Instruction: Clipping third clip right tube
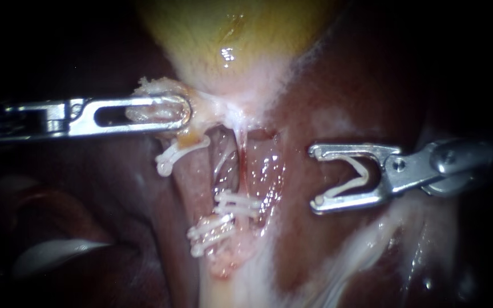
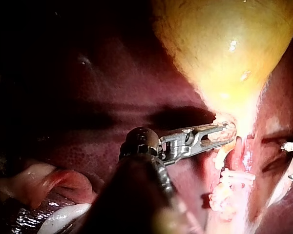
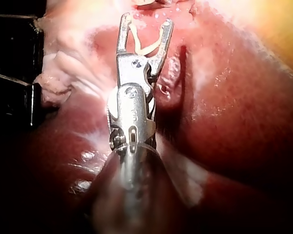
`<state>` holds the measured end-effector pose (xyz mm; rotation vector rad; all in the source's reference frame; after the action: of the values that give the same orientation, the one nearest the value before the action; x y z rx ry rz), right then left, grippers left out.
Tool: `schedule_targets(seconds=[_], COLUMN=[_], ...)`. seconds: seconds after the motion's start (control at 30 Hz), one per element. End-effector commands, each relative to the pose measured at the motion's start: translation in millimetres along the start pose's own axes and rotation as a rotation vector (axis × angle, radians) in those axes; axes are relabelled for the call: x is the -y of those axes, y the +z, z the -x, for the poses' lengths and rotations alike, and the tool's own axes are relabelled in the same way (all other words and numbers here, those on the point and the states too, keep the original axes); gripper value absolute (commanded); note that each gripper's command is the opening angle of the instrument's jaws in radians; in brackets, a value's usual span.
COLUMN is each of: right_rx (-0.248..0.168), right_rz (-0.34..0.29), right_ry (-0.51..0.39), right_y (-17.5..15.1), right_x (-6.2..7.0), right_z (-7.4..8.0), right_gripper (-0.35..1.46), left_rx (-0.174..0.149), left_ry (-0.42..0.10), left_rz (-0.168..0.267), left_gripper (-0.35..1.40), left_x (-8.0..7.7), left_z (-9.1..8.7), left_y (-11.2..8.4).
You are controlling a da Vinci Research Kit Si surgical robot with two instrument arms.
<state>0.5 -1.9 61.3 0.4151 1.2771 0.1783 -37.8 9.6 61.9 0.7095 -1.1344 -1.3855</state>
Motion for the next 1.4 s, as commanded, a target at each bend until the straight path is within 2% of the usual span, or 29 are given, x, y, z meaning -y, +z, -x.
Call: schedule_targets(seconds=[0.03, 0.43, 0.7, 0.83, 1.03, 1.4], right_rx=[0.0, -0.005, -0.011, -0.028, -0.066, -0.082], right_rz=[0.004, 0.033, 0.023, 0.007, -0.025, -0.031], right_ry=[0.016, 0.231, 0.351, 0.395, 0.435, 0.439], right_y=[0.4, 5.6, 9.3, 10.7, 11.9, 12.3], right_x=[0.0, -2.2, -3.7, -4.0, -4.3, -4.5], right_z=[0.2, 2.9, 4.0, 4.4, 4.4, 4.3], right_gripper=[0.5, 0.5, 0.49, 0.49, 0.49, 0.48], left_rx=[0.0, 0.002, 0.002, 0.002, 0.002, 0.002], left_ry=[0.0, 0.0, 0.001, 0.001, 0.001, 0.001], left_rz=[0.001, 0.002, 0.002, 0.002, 0.003, 0.003], left_gripper=[-0.35, -0.35, -0.35, -0.35, -0.35, -0.35], left_x=[0.1, 0.3, 0.3, 0.3, 0.3, 0.2], left_z=[0.0, -0.2, -0.2, -0.2, -0.3, -0.3], left_y=[0.0, 0.0, 0.0, 0.0, 0.1, 0.1])
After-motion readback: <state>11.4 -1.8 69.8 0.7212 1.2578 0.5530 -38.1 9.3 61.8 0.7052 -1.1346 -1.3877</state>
